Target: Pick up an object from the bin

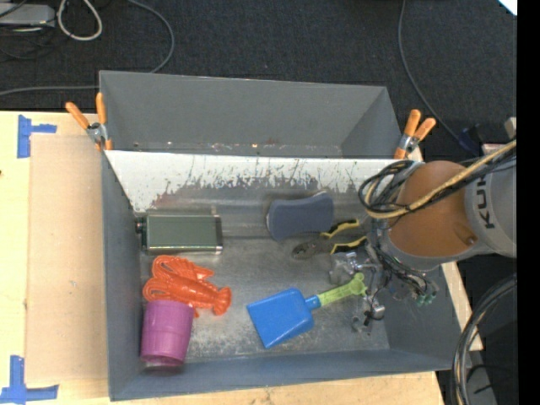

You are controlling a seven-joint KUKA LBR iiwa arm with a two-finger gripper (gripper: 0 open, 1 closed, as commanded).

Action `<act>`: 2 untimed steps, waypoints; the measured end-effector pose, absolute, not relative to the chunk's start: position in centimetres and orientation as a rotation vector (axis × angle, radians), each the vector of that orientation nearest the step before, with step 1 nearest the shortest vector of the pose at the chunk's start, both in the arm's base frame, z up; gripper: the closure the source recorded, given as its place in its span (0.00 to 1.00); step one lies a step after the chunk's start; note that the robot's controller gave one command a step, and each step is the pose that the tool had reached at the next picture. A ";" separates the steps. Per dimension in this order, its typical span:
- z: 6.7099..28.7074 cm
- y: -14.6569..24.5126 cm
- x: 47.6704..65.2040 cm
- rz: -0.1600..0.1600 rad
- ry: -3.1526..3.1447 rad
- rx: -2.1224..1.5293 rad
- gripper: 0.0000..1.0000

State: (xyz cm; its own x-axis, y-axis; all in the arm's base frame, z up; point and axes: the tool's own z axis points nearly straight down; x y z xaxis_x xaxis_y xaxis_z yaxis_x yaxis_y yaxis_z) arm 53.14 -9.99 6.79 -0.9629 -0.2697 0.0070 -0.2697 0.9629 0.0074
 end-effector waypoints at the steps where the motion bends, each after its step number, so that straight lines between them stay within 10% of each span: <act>1: 12.1 -9.9 53.2 0.000 -3.098 0.524 0.00; 2: 7.7 -10.0 53.0 -0.011 -3.097 0.448 0.00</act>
Offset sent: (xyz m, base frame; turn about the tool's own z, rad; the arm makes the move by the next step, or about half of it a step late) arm -0.0014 -0.0008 0.0103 -0.0128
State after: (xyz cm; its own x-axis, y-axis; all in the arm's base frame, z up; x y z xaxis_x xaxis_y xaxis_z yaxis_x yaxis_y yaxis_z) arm 52.96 -9.98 7.71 -0.9589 -0.2835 0.0113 -0.2834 0.9590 0.0086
